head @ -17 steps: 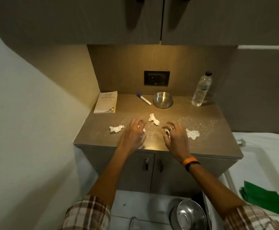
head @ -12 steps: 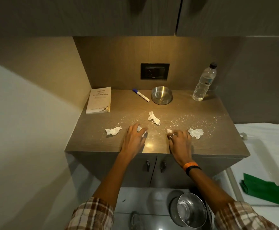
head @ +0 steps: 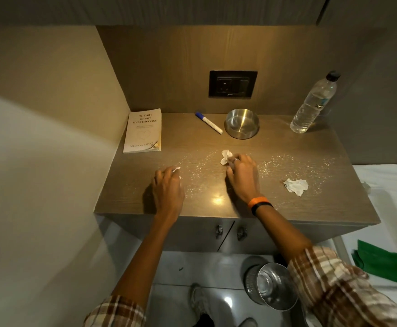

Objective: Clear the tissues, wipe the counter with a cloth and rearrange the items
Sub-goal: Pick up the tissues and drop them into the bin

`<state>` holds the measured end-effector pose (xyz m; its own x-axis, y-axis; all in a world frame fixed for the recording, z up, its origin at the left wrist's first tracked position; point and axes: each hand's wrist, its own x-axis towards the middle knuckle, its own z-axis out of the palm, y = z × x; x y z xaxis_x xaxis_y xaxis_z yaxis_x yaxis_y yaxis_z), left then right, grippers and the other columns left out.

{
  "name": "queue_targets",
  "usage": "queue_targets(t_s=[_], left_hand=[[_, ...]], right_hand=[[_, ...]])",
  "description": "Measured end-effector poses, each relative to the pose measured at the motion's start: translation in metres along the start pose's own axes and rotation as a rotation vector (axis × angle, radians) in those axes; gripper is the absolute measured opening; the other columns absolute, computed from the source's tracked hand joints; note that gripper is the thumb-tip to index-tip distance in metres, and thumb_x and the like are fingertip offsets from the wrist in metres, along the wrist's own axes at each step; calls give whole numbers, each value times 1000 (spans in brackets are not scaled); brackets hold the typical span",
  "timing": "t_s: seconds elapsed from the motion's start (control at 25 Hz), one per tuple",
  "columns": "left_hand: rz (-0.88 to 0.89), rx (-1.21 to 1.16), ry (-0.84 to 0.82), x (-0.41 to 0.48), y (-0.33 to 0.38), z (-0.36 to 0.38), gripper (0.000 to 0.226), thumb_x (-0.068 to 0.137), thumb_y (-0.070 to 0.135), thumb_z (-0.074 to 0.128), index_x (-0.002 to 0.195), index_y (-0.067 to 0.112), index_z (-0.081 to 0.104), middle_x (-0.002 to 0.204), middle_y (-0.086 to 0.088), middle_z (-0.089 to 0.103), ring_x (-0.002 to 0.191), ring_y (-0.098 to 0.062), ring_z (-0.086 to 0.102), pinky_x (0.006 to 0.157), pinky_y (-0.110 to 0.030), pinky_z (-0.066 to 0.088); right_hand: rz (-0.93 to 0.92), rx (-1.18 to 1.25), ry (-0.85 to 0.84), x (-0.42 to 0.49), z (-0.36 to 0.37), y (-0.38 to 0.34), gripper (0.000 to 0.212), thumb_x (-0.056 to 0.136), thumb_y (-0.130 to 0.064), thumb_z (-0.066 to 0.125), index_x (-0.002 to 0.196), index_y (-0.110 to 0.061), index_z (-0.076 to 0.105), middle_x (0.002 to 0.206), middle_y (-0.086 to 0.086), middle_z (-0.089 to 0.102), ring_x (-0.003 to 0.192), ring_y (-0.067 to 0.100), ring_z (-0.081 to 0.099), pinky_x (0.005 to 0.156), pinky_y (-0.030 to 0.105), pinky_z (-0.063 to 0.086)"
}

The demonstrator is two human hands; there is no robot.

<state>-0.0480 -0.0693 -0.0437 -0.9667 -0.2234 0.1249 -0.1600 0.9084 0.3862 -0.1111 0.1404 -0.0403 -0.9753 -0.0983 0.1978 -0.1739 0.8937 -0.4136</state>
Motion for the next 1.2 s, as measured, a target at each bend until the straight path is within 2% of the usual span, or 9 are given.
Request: queue_targets(t_s=[0.16,0.32,0.4,0.48,0.56,0.76,0.92,1.08,1.2], left_hand=[[-62,-27,-13,1,-7,-1,36,94,5,64,131,7,61,138,-12,56,131,-28,46,105,-38,45],[1,-172,17,1,15,2,34,93,0,65,126,3,64,131,-14,59,122,-27,55,101,-33,50],[114,-263,23,0,40,10,30,92,-4,63,122,1,67,124,-13,63,114,-23,57,94,-21,50],[207,-342,28,-6,72,20,28,88,-11,63,114,-2,70,116,-15,66,100,-14,55,85,0,40],[272,-415,-8,-15,105,31,29,86,-16,63,111,-4,71,114,-18,67,95,-10,51,84,8,31],[361,-398,-148,-40,157,63,29,88,-10,61,114,0,71,116,-10,67,113,-23,58,88,-18,41],[323,-472,-132,-84,189,71,26,89,-8,64,110,2,74,113,-8,69,107,-23,64,93,-32,53],[201,-637,-124,-165,201,101,24,82,-9,68,98,7,77,105,-4,73,94,-15,68,86,-22,55],[22,-705,-271,-231,196,161,23,81,-8,71,94,10,77,101,-3,73,84,-8,68,78,-12,53]], right_hand=[[-46,-109,-110,12,3,-3,23,99,-10,57,115,-5,73,114,14,68,107,31,58,92,41,48],[10,57,-9,-4,-18,9,20,96,-6,61,108,-4,76,109,14,69,105,30,60,91,43,52],[127,88,90,-22,-34,30,20,95,-7,60,105,-7,77,108,12,70,105,28,59,92,41,51],[270,6,181,-41,-50,57,21,94,-11,60,105,-10,78,106,11,72,106,30,57,93,43,45],[399,-146,204,-56,-63,86,20,94,-15,61,103,-16,79,104,10,73,105,32,57,92,46,40],[334,-200,25,-75,-73,121,25,99,-20,56,113,-17,77,111,12,72,103,33,62,91,42,43],[207,-69,-25,-98,-92,125,19,92,-9,60,95,-7,79,97,16,72,92,33,65,78,38,46],[292,215,171,-197,-94,145,11,88,-12,71,94,-6,79,91,14,74,82,29,69,73,42,56],[451,305,33,-275,-57,187,15,87,-13,72,100,-10,79,96,9,76,86,25,70,76,34,57]])
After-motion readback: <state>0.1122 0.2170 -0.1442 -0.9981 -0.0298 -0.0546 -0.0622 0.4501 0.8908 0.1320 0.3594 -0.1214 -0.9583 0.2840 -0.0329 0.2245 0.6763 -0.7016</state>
